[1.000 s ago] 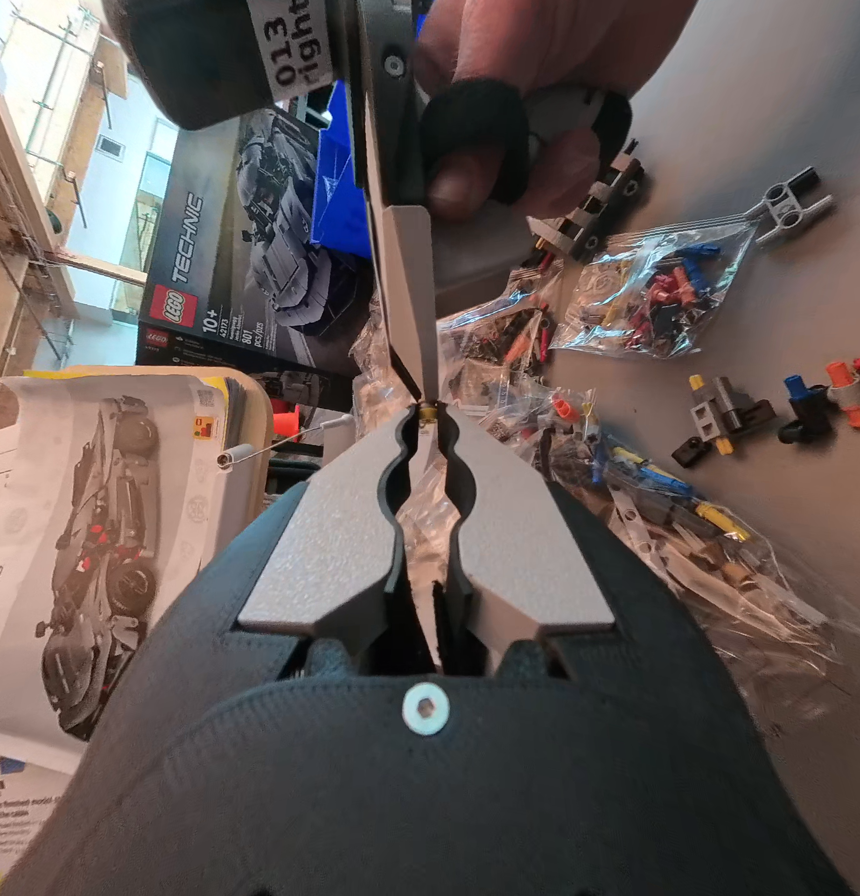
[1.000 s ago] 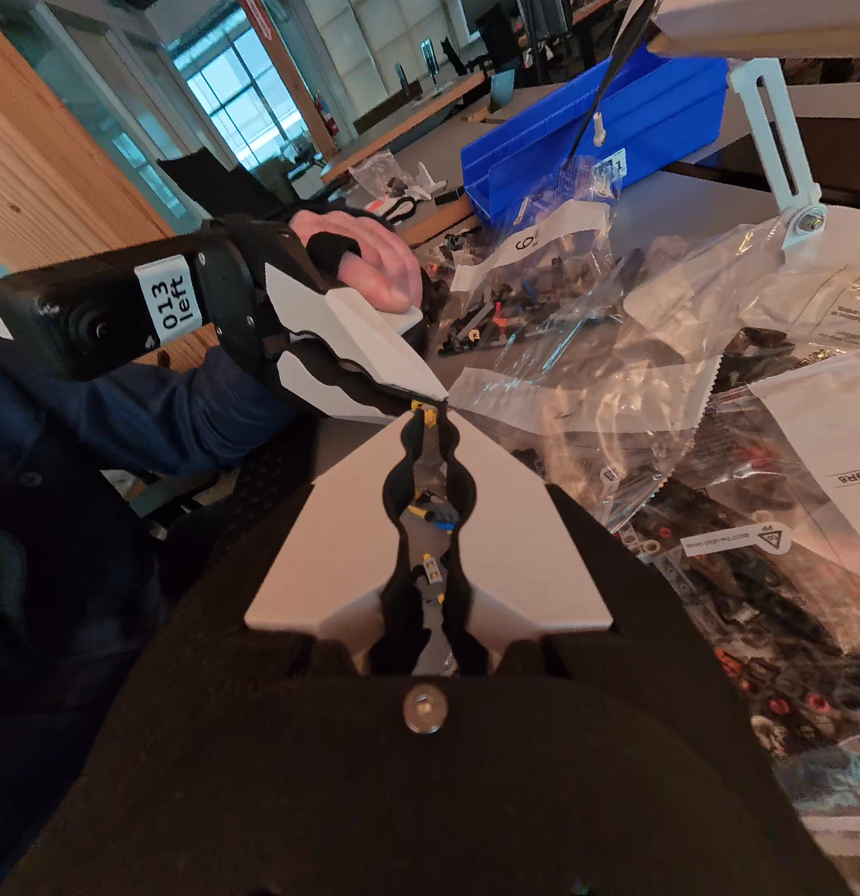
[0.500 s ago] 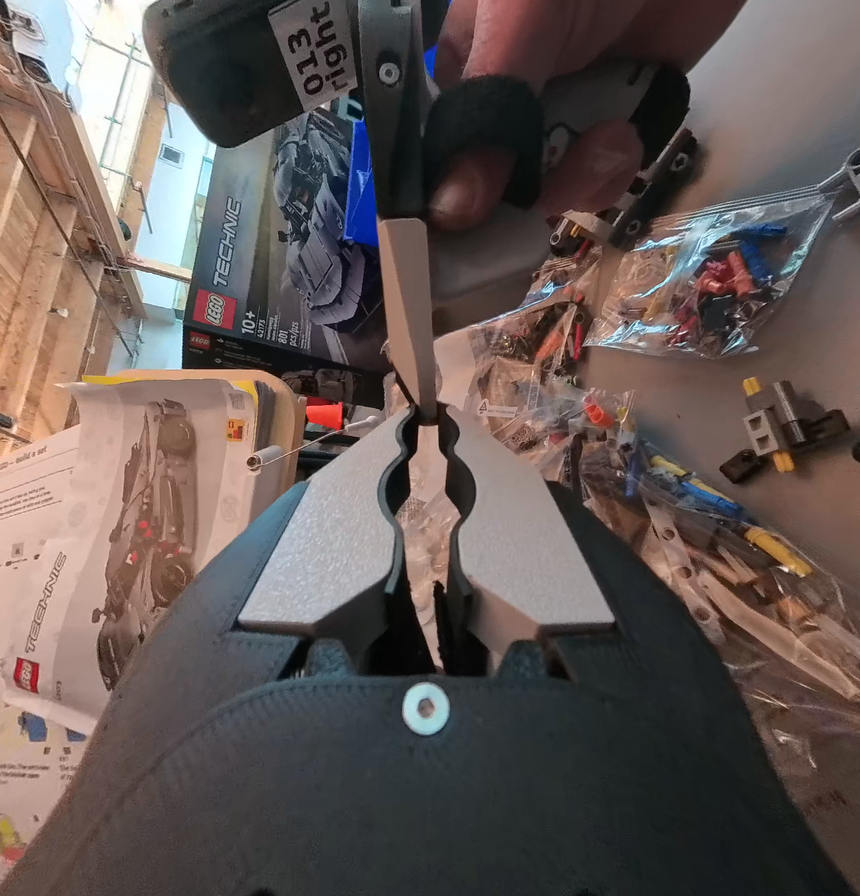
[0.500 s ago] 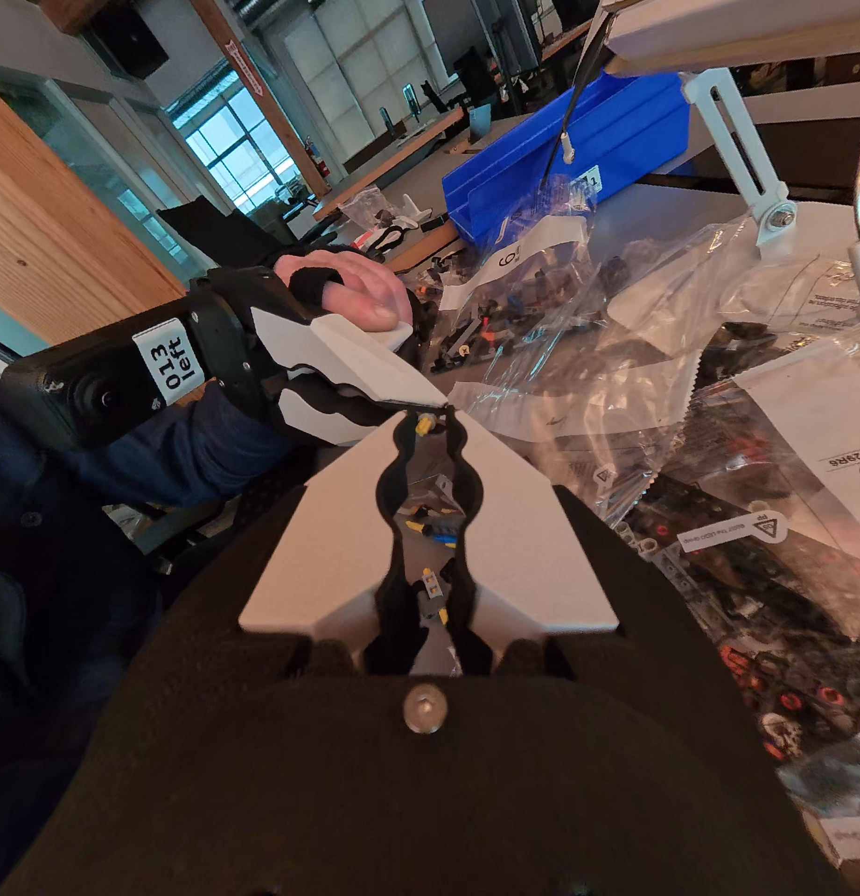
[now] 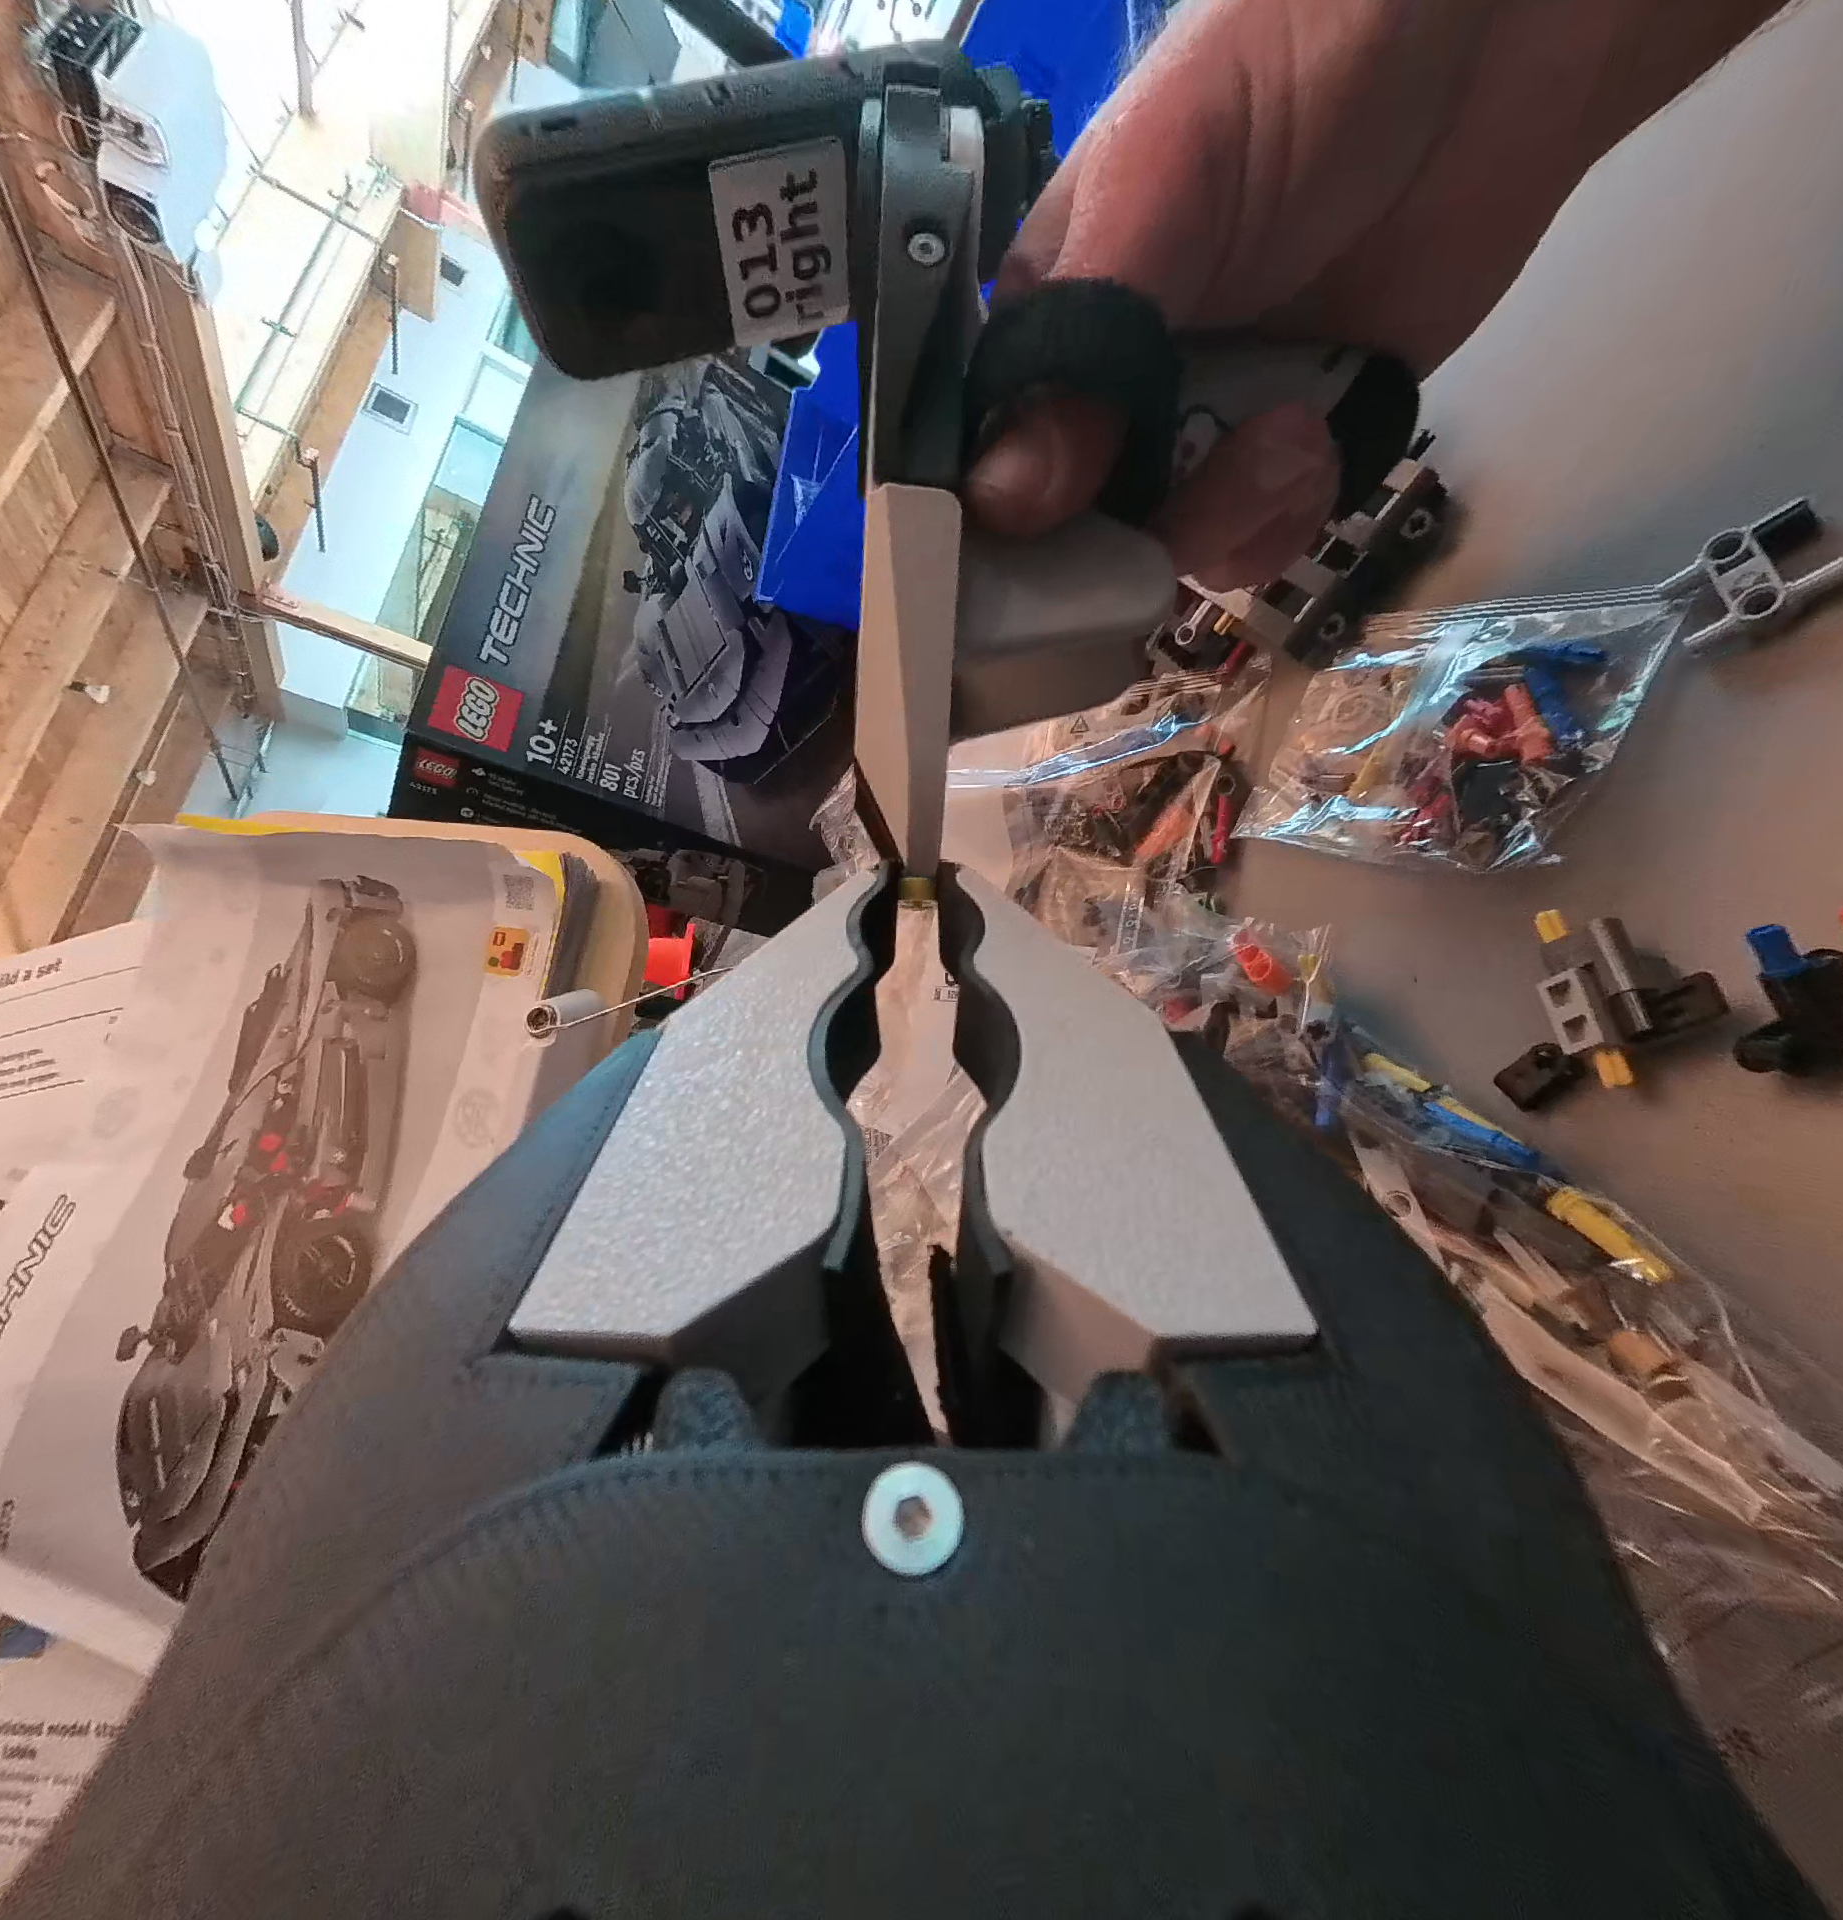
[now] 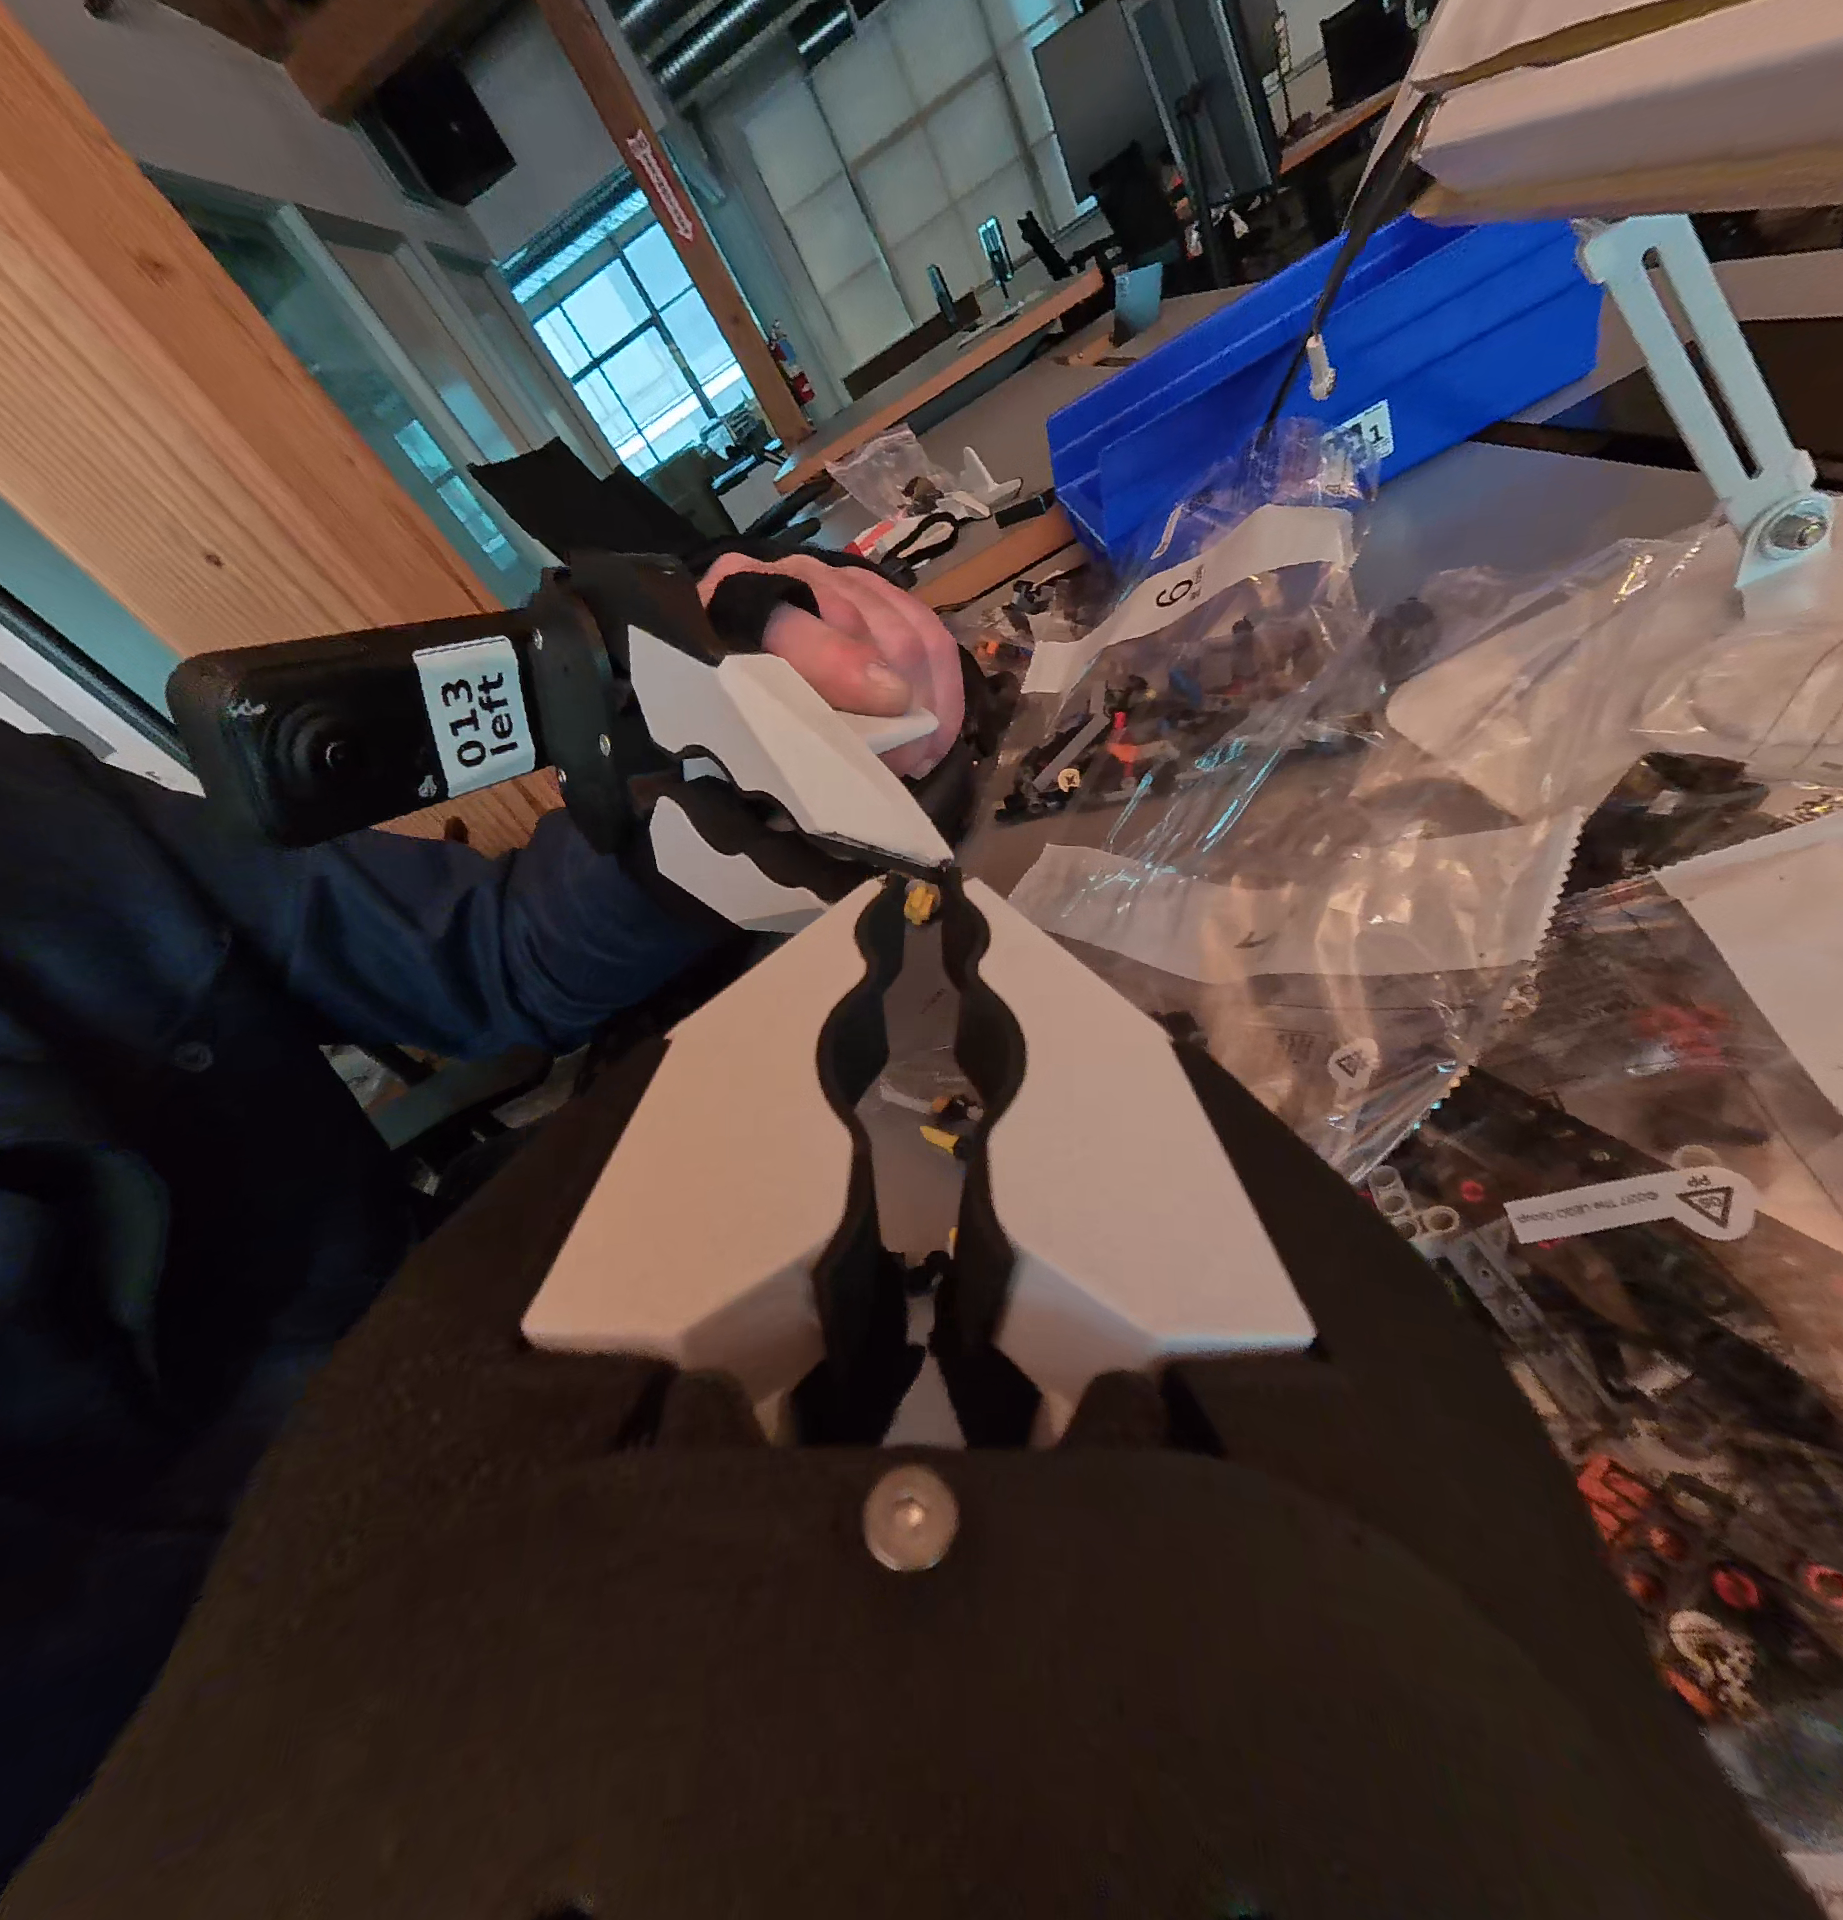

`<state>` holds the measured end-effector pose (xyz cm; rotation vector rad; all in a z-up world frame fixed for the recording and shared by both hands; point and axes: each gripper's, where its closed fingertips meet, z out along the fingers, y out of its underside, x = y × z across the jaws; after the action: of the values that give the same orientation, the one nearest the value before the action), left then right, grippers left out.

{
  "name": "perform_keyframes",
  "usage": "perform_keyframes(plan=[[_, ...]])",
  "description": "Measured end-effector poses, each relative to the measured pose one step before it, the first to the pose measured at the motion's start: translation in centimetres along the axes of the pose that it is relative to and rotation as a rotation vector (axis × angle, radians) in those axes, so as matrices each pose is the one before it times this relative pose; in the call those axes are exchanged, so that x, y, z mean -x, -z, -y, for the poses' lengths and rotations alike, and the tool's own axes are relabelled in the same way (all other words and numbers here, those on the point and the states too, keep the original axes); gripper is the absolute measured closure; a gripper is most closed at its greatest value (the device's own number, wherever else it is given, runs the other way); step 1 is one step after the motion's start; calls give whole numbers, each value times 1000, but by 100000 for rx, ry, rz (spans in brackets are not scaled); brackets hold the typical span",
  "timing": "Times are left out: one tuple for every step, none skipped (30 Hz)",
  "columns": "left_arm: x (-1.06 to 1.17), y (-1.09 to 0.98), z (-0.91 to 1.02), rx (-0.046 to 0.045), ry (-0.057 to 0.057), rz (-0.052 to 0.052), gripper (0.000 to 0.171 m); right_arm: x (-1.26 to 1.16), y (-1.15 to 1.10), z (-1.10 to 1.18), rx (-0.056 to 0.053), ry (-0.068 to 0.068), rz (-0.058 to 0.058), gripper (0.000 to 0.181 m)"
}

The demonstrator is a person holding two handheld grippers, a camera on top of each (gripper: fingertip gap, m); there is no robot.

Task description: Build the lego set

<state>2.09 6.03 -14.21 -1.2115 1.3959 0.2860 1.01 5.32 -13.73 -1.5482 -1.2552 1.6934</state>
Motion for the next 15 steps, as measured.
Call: perform_keyframes(plan=[[-38,0,42,-96,219,-120,165,34,30,-23,690,987,-735,177],[8,-11,25,74,-42,141,165,1,27,2,551,1412,-1347,177],[-19,-17,-47,609,-751,-69,165,-34,-1,-46,958,1639,-1842,177],[-2,-11,-25,465,-505,128,165,-8,19,0,780,1232,-1400,177],[26,8,32,66,46,207,165,5,30,22,325,796,-744,177],[5,-9,-20,389,-260,-44,165,-11,2,-17,398,600,-797,177],[-47,-1,-46,512,-452,-294,165,-12,-4,-51,755,791,-928,177],[-44,12,-10,287,124,-494,165,16,11,-47,906,1074,-734,177],[-58,23,14,-15,253,-779,165,43,14,-53,868,794,-331,177],[-33,39,31,-119,463,-765,165,40,1,-11,451,719,-449,177],[5,42,8,58,625,-605,165,20,-9,10,329,921,-651,177],[-50,19,-15,32,656,-713,165,23,-6,-55,672,848,-500,177],[-75,13,-13,-117,854,-867,165,17,-6,-55,768,981,-491,178],[-61,29,-15,-172,474,-682,165,29,-15,-55,720,1017,-582,177],[-50,30,-14,36,43,-558,165,33,12,-43,745,1143,-554,177]])
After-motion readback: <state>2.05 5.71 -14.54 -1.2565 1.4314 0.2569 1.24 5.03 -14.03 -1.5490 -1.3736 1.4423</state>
